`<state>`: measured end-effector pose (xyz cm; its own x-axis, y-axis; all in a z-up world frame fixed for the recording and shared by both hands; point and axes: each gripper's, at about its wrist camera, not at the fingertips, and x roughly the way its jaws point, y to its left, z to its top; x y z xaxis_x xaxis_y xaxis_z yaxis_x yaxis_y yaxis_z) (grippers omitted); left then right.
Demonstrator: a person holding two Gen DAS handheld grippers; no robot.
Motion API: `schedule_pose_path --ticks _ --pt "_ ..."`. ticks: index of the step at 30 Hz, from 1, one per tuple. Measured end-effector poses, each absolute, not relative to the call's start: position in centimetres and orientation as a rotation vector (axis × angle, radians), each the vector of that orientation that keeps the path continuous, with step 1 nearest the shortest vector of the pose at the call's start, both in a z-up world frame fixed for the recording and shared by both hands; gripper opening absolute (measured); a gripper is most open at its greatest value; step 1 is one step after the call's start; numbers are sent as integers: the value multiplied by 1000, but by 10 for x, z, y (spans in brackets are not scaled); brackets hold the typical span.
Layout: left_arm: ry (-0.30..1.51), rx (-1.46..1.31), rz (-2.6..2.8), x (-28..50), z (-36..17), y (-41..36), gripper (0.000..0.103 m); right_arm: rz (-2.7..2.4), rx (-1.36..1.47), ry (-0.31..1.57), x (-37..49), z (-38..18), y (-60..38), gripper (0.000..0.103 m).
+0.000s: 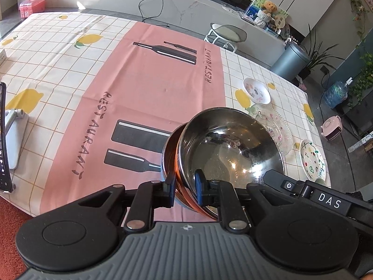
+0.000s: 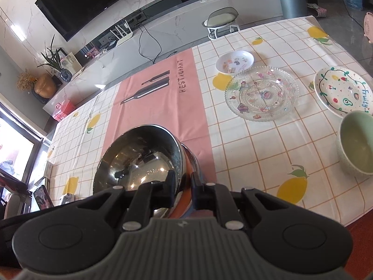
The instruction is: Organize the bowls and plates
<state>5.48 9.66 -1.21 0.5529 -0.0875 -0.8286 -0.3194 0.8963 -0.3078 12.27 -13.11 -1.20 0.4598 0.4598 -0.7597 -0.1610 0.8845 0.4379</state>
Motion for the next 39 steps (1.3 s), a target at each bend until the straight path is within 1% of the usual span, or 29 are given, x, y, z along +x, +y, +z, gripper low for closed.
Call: schedule_pose_path --ticks 14,20,25,27,28,30,32,35,37,39 --pt "980 -446 146 58 -22 98 21 365 273 1032 125 -23 -119 11" --pt "946 -388 151 60 -28 94 20 357 258 1033 129 -32 -116 11" --pt "953 -370 143 61 -28 92 21 360 248 1031 129 -34 -115 11" --pt "942 -364 147 60 -24 92 21 368 267 1032 130 -34 -117 15" --pt "928 -347 150 59 -21 90 25 373 278 1029 129 -32 -118 17" --pt "894 -319 164 56 -12 88 31 380 281 1013 127 -26 -120 19" --pt "854 -312 166 53 -1 86 33 392 285 991 125 -19 -123 33" --pt "784 -311 116 51 20 77 38 394 294 958 122 -5 -133 33" --pt "746 -330 58 51 32 67 43 383 304 932 122 4 -144 34" --pt "723 -357 -17 55 40 54 45 363 312 905 122 11 -156 35"
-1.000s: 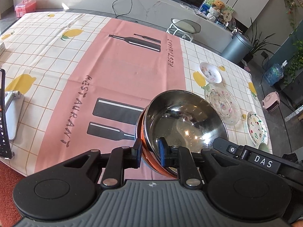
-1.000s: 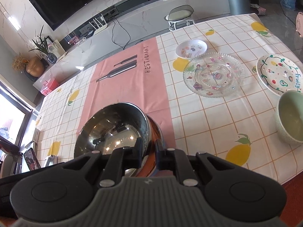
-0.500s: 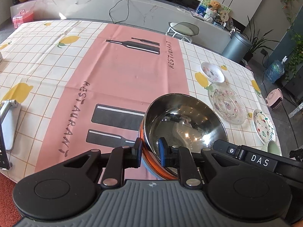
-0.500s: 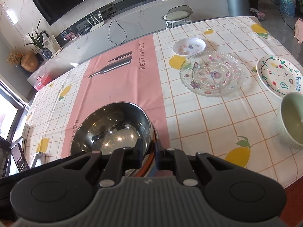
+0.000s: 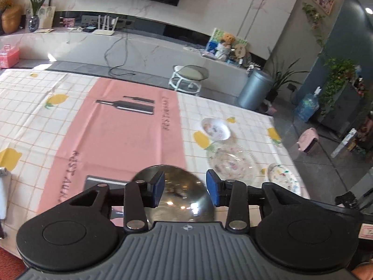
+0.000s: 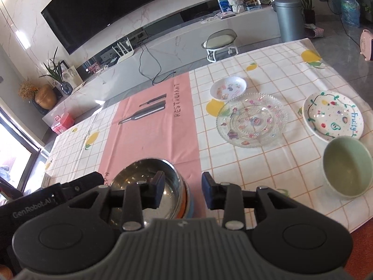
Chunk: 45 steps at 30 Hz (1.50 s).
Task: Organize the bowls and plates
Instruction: 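Move the right gripper to the pale green bowl and grasp its rim, then carry the green bowl over the stacked bowls and lower it inside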
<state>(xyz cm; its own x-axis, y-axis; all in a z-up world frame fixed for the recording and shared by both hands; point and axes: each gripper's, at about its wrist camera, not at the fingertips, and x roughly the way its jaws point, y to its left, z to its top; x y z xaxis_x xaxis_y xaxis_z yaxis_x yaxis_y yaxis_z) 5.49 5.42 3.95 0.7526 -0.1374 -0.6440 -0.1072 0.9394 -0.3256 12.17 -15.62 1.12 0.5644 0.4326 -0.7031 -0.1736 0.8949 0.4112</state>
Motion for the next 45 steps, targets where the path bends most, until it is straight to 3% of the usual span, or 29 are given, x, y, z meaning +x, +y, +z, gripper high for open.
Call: schedule_pose_path --ticks 12,18,21,26,32,38,45 --pt "795 -349 -321 109 27 -52 45 79 368 811 124 19 -275 37" --pt "873 -353 -354 135 0 -86 46 -40 419 825 128 -3 -325 38" --pt "914 -345 -350 146 -13 -98 53 -80 443 851 133 -17 -342 44" --pt "997 -327 -345 159 -38 -116 54 -105 485 911 144 -41 -356 51" --pt "1088 -313 -348 172 -66 -134 54 -128 494 966 152 -67 -364 50" --pt "1132 -300 -360 178 -82 -148 52 -125 541 1012 154 -87 -368 31" --pt "1158 -257 -358 181 -90 -156 21 -108 570 1014 154 -93 -371 13"
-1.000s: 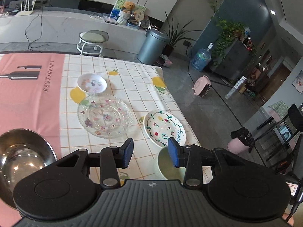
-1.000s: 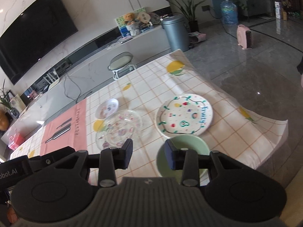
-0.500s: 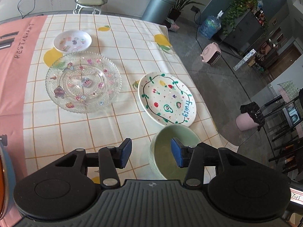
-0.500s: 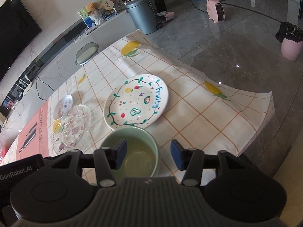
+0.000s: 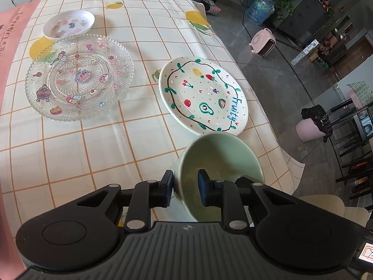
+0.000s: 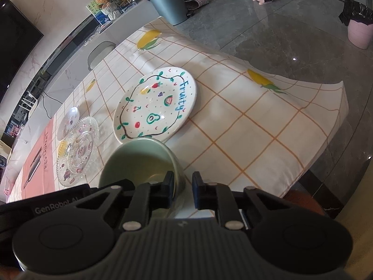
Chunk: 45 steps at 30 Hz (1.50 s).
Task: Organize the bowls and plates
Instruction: 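Carry the green bowl over the stacked bowls and lower it inside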
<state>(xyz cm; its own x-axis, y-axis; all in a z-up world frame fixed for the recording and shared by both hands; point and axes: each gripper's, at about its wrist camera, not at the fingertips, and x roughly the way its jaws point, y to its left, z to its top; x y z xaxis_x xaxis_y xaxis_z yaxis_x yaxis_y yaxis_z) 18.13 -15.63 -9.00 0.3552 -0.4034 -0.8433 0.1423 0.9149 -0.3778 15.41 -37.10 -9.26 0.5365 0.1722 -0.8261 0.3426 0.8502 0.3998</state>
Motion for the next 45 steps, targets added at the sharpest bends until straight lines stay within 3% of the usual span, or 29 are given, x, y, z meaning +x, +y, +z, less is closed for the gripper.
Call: schedule_pose_path --ticks 3,15,29,36,45 --pt "1155 -237 -338 180 -90 -156 10 -106 561 1015 156 -91 -368 9" --pt "1071 -249 -267 164 -41 -124 9 -49 549 986 152 -57 -345 8" --pt "836 -320 -62 110 47 -3 10 249 454 879 143 27 -229 7" --pt "824 -409 14 91 43 53 11 361 382 895 135 38 -167 7" --pt "903 -464 38 79 6 89 12 381 286 992 133 9 -120 6"
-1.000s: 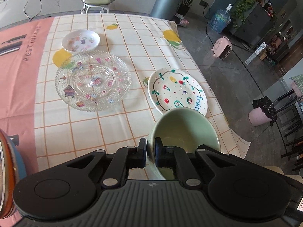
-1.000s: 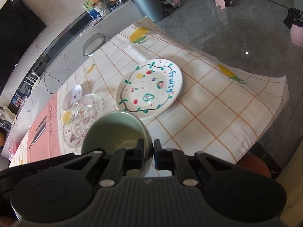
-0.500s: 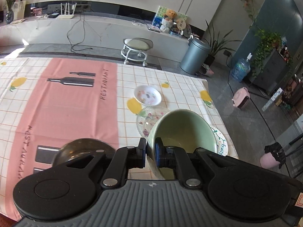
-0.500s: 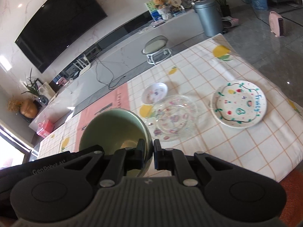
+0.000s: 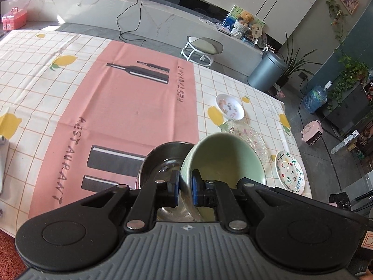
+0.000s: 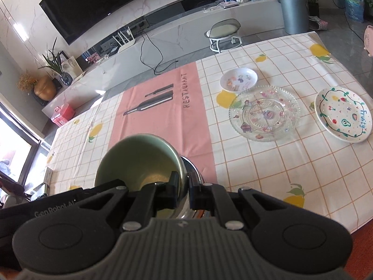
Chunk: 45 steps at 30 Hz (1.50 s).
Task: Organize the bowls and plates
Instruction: 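Carry the green bowl over the stacked bowls and lower it inside, then open the right gripper to release the green bowl into the stack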
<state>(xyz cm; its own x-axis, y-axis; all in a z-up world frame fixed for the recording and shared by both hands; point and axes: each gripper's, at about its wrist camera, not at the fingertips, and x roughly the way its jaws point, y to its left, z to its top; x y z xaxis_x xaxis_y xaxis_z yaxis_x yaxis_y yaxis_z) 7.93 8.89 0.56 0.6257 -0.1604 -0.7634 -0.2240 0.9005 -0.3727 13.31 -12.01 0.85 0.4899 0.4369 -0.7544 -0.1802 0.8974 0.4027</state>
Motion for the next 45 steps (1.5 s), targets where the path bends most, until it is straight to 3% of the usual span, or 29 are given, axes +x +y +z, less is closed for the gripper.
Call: schedule_pose_path --ticks 20,38,45 --pt "1007 -362 53 85 -19 97 14 378 178 1103 153 -29 -85 6" --pt "933 -393 40 80 -1 104 14 362 48 1052 160 -30 -71 6" --pt "923 -399 26 78 3 98 20 366 54 1042 159 -26 -75 9"
